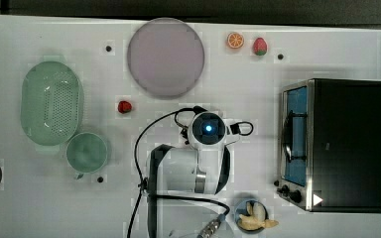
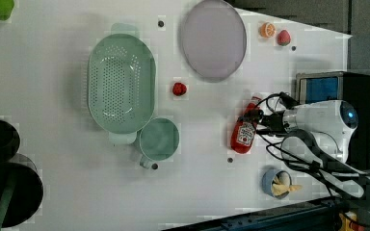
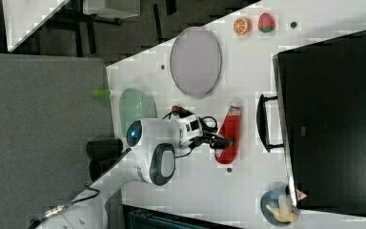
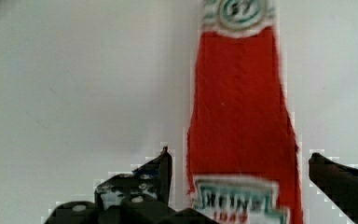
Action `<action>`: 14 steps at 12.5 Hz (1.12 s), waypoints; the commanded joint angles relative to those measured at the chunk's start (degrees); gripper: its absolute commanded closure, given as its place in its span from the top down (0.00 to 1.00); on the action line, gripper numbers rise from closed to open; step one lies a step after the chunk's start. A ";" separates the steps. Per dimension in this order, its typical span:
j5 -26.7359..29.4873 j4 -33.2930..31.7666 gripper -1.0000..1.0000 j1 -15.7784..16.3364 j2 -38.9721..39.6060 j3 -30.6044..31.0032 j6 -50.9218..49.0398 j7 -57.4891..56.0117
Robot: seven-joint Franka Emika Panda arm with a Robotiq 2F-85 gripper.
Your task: Pick Ketchup from oven and place it on table.
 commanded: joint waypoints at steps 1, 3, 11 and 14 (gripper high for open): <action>-0.09 5.52 1.00 -0.67 -9.85 -1.00 -4.35 9.93; -0.16 10.54 1.00 -0.68 -15.55 -1.13 -14.14 14.05; -4.31 41.22 1.00 -0.82 -21.63 -2.41 -56.70 20.91; -4.30 46.44 1.00 -0.82 -21.83 -2.57 -61.19 20.97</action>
